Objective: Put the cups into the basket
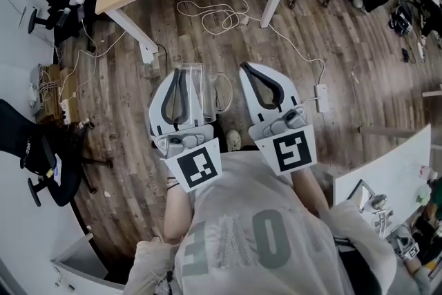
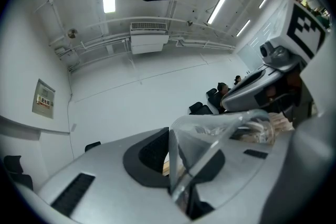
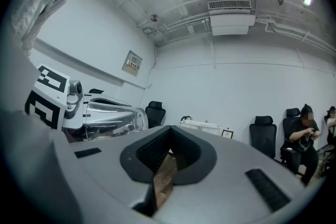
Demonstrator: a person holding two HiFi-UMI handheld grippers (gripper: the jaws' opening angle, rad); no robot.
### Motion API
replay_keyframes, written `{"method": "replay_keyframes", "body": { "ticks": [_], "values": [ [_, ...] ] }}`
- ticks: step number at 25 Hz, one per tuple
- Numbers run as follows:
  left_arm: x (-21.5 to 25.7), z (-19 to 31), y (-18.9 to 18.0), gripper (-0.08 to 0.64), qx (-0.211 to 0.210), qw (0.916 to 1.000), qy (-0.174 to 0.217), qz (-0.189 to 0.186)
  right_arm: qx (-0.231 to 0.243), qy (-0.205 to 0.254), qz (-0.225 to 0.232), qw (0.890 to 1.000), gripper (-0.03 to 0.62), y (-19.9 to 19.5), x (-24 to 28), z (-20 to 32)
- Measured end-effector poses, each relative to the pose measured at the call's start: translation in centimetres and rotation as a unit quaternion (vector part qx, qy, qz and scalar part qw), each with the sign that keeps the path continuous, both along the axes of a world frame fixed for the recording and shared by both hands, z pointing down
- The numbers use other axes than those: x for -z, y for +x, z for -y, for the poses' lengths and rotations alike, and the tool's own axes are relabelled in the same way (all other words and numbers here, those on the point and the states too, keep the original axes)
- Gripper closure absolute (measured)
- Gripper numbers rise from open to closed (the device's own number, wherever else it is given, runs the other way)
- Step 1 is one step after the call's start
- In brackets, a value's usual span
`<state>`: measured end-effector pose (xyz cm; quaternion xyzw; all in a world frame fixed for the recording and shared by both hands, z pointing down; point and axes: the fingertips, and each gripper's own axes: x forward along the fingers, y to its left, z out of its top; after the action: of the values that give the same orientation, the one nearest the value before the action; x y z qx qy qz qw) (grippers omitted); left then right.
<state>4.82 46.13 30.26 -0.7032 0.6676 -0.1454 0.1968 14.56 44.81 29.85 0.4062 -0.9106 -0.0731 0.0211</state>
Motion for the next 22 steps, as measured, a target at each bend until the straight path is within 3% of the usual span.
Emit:
{"method": "replay_keyframes", "body": {
  "ticks": [5,22],
  "values": [
    [0.0,4.9,-1.2,0.522,-0.012,0.9998,0.013,0.003,-0.002,-0.004,0.003,1.0,0.595,-2.0,-0.6,4.8],
    [2.2,26.7,-11.7,0.522,-0.033,0.9986,0.036,-0.019,-0.015,0.016,-0.017,1.0,0.594,-12.9,1.9,26.2]
  ]
}}
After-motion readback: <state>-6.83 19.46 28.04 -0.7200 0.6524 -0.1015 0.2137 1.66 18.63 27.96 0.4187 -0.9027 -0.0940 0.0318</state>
